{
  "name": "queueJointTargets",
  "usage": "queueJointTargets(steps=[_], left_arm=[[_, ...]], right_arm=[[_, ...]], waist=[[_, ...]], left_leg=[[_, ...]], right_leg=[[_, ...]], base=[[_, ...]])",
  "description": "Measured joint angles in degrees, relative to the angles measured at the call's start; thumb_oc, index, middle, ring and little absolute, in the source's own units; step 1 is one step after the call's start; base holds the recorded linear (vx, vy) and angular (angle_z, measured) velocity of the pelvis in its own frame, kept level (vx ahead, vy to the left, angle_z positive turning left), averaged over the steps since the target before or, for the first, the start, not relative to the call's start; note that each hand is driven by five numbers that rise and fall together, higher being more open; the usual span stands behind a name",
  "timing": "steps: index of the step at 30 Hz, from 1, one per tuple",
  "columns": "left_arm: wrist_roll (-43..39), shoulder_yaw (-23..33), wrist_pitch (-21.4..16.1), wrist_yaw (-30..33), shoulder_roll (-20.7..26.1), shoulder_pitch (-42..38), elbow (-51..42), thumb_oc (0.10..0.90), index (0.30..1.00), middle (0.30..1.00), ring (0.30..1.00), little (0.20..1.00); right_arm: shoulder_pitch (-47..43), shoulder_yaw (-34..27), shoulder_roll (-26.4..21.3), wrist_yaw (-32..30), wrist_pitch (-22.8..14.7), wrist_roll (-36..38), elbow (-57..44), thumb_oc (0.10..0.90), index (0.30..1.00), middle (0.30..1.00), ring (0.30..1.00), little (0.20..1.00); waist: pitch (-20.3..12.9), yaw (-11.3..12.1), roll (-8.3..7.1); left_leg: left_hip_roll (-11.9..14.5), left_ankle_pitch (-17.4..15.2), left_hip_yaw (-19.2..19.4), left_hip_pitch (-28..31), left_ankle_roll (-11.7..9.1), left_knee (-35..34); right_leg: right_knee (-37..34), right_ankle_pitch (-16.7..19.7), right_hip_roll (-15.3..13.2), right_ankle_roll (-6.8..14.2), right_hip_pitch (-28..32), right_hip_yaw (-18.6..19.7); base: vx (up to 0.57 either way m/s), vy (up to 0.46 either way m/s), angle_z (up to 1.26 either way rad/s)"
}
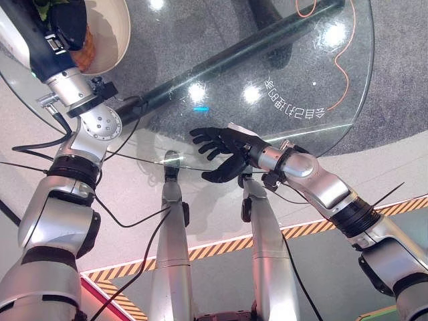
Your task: Pick up the fruit to the plate
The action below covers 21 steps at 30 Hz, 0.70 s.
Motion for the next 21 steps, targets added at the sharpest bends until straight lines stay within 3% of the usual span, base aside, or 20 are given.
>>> queueJointTargets(steps=[12,21], left_arm=[[-5.7,2.2,-3.6,-2.1,1.1,-2.8,1.1,0.1,0.3,0.3,0.3,0.2],[-6.0,2.2,-3.7,-3.4,1.6,-2.8,1.2,0.1,0.3,0.3,0.3,0.2]], right_arm=[[-0.8,0.9,-1.6,-0.8,-1.3,2.2,-1.1,0.8,0.9,0.9,0.9,0.9],[-0.8,1.9,-1.8,-1.8,-2.2,2.5,-1.1,0.8,0.9,0.9,0.9,0.9]], waist=[[-0.2,0.0,-0.44],[-0.2,-0.1,-0.66]], left_leg=[[0.5,0.1,-0.8,-1.9,-0.2,0.2],[0.5,0.1,-0.8,-2.0,-0.2,0.4]], right_leg=[[-1.0,0.3,0.5,-0.1,-0.8,-1.2],[-0.9,0.4,0.5,-0.1,-0.8,-1.2]], base=[[0.0,-0.007,0.01],[0.0,-0.007,0.0]])
